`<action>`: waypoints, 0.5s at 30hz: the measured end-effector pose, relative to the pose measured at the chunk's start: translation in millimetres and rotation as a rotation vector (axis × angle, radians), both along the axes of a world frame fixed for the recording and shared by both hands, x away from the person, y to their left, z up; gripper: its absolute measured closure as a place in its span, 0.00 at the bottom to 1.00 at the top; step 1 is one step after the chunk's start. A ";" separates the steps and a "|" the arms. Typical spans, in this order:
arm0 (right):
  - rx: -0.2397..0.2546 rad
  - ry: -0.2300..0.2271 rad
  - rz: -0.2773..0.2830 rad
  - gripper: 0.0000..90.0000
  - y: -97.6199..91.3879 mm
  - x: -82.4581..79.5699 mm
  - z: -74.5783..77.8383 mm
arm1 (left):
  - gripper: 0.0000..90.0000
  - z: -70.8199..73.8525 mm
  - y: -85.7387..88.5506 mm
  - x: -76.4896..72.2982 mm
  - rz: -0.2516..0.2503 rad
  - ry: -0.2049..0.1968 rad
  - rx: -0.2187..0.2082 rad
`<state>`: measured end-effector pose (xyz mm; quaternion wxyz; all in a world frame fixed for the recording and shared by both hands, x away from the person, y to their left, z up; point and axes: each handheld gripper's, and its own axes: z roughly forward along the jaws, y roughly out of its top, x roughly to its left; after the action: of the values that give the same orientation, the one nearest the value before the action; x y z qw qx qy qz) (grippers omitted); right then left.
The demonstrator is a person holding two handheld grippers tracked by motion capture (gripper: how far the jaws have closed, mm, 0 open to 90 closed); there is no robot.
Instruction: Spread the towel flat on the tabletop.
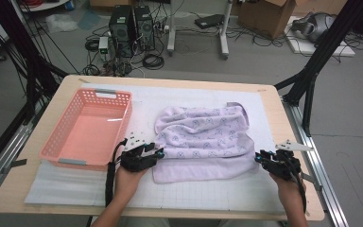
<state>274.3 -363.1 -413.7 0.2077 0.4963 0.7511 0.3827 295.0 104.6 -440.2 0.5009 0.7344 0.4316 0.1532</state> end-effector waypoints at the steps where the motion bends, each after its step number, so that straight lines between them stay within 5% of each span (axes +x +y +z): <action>1: 0.017 -0.005 0.000 0.78 -3.3 -4.7 2.5 | 0.54 -0.9 1.5 -2.0 -0.005 0.009 -0.001; 6: 0.061 0.047 0.027 0.76 -12.1 -19.4 -7.3 | 0.50 -3.5 7.0 -11.8 -0.031 0.035 0.014; 11: 0.071 0.103 0.041 0.74 -6.2 -15.5 -24.2 | 0.50 -4.7 12.9 -25.5 -0.034 0.044 0.013; 15: 0.048 0.099 0.020 0.96 -4.9 -17.0 -32.8 | 0.50 -8.2 16.0 -38.7 -0.044 0.075 -0.015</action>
<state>257.3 -368.0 -446.5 0.1544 0.5118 0.7561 0.3775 256.3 120.6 -448.4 0.4930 0.7452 0.4351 0.1112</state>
